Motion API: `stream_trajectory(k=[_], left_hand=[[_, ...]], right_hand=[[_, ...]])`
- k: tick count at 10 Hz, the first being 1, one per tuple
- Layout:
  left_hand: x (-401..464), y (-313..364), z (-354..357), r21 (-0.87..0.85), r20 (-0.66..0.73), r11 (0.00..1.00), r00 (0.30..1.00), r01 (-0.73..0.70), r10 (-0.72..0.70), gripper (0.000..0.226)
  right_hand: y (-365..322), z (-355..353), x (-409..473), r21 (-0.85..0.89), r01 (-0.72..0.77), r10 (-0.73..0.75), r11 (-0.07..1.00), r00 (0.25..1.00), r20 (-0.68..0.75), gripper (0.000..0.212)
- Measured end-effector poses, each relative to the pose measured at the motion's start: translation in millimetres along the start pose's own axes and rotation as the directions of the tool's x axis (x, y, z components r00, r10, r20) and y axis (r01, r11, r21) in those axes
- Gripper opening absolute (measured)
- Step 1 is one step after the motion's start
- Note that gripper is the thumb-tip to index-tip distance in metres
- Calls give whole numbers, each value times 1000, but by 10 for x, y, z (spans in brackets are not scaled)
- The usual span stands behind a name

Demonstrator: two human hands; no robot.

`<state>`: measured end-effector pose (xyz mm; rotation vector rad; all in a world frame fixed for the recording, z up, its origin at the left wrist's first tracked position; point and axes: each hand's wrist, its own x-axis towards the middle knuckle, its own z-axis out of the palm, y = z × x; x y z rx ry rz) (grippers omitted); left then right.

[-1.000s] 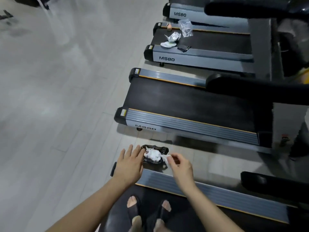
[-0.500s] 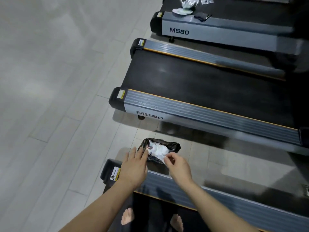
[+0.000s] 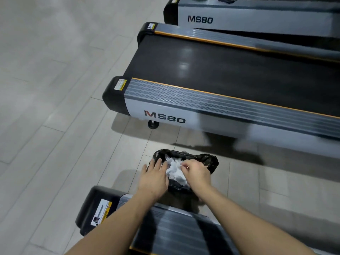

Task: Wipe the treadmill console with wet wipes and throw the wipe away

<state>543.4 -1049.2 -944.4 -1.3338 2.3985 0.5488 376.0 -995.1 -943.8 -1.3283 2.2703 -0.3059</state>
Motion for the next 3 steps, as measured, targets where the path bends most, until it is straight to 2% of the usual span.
stream_trajectory(k=[1, 2, 3], left_hand=[[212, -92, 280, -6, -3, 1000, 1000, 6, -6, 59], [220, -165, 382, 1, 4, 1000, 1000, 2, -2, 62], [-19, -149, 239, 2, -15, 1000, 1000, -8, 8, 64]], right_hand=[[75, 321, 140, -124, 72, -63, 990, 995, 78, 25], [86, 463, 26, -134, 58, -30, 989, 979, 204, 34], [35, 308, -211, -108, 26, -5, 994, 982, 190, 35]])
